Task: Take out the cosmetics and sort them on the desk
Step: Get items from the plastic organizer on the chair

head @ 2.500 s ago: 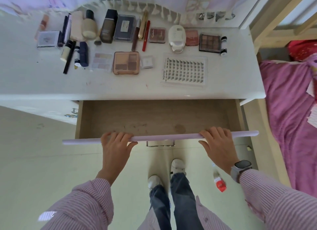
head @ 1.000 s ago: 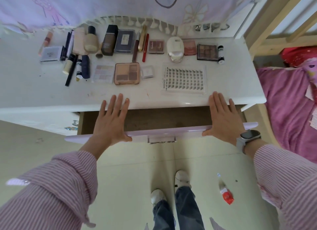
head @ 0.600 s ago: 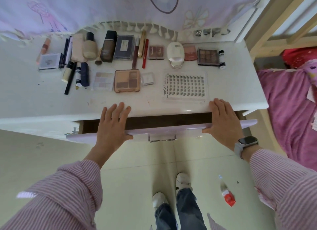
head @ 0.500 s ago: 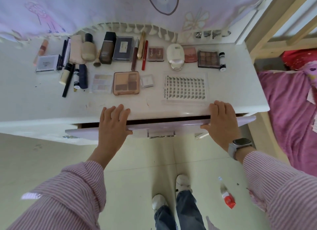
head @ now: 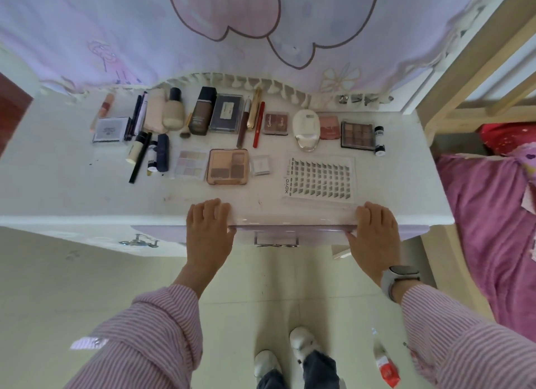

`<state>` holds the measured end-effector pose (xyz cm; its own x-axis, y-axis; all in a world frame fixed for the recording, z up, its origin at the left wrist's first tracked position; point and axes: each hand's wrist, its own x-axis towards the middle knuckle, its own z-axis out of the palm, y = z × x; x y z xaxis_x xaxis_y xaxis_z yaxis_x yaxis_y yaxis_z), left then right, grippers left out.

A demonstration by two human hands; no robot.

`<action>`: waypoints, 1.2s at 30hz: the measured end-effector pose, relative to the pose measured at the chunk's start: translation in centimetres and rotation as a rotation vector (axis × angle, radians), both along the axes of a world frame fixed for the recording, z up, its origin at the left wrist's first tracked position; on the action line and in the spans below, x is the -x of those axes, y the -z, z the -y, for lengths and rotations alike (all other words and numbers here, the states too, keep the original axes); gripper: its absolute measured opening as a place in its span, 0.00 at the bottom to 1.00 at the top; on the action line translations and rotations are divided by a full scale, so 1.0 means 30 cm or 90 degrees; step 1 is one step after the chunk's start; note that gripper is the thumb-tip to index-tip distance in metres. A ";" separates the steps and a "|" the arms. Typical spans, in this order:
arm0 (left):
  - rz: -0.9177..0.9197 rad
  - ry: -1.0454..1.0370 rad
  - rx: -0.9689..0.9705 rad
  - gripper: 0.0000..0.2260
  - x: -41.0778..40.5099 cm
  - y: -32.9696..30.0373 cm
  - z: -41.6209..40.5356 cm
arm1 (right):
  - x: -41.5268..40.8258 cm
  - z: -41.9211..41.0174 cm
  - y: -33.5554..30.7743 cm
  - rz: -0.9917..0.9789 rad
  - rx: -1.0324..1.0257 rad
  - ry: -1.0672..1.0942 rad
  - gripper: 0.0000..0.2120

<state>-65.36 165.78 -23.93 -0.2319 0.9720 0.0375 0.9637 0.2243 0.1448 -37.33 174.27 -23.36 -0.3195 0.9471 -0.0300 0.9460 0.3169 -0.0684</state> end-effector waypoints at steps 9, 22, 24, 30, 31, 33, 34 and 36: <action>0.267 -0.272 -0.060 0.19 -0.049 -0.340 0.192 | 0.213 0.011 -0.329 -0.264 0.175 -0.097 0.12; 0.119 -0.789 -0.366 0.15 -0.250 -0.799 1.280 | 0.647 0.821 -0.785 -0.312 0.380 -0.740 0.11; 0.098 -0.897 -0.386 0.15 -0.378 -0.804 1.510 | 0.646 1.034 -0.797 -0.302 0.392 -0.825 0.10; 0.018 -1.173 -0.427 0.15 -0.900 -0.795 2.135 | 0.450 1.749 -0.805 -0.219 0.482 -1.079 0.11; 0.015 -1.213 -0.429 0.15 -0.997 -0.791 2.219 | 0.394 1.865 -0.800 -0.204 0.499 -1.113 0.11; 0.008 -1.289 -0.438 0.15 -1.189 -0.778 2.375 | 0.272 2.089 -0.789 -0.172 0.537 -1.170 0.11; 0.007 -1.326 -0.438 0.15 -1.282 -0.768 2.442 | 0.210 2.191 -0.780 -0.156 0.557 -1.195 0.10; 0.003 -1.404 -0.424 0.15 -1.459 -0.746 2.558 | 0.087 2.378 -0.754 -0.118 0.592 -1.246 0.10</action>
